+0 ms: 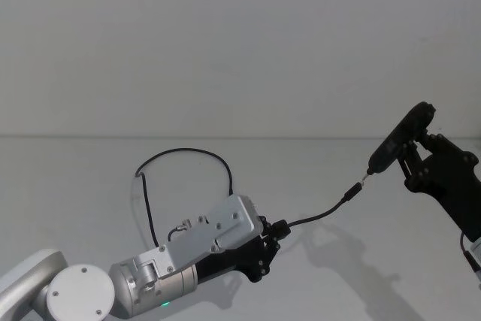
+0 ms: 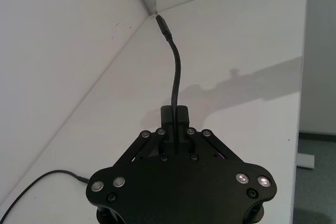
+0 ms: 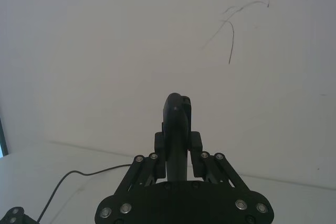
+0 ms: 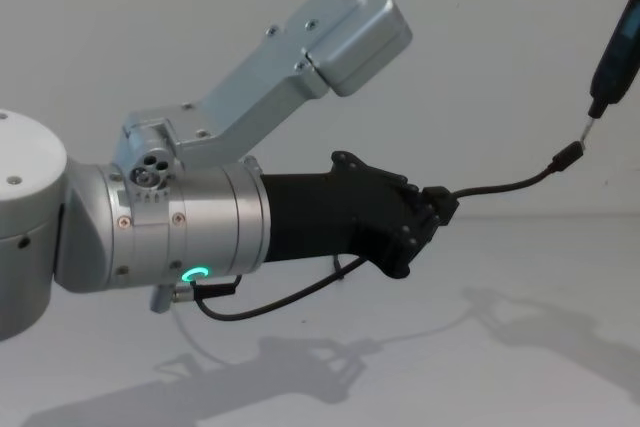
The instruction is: Pick up the data cable with the one hand.
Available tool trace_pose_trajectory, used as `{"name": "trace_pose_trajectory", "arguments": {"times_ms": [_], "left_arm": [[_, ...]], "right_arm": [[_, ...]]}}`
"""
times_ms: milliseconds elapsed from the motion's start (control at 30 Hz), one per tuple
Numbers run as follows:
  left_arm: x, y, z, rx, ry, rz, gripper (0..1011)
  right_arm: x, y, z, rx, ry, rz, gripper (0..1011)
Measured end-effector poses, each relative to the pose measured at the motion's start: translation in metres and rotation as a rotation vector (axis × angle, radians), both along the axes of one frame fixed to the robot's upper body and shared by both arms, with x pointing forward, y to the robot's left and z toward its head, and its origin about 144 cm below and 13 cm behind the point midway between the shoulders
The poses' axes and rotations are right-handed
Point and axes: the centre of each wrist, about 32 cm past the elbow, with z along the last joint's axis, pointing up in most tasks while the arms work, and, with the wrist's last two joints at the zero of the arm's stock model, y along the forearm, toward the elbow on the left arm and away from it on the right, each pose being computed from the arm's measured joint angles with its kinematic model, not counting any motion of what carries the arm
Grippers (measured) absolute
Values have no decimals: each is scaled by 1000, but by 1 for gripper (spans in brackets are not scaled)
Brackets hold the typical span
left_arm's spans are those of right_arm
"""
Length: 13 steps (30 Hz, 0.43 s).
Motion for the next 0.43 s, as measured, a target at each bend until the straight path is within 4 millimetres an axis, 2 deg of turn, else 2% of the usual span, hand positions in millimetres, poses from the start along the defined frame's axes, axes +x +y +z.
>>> {"name": "trace_pose_trajectory", "arguments": {"times_ms": [433], "left_arm": [[0, 0, 0, 0, 0, 0, 40]], "right_arm": [[0, 0, 0, 0, -1, 0, 269]]}}
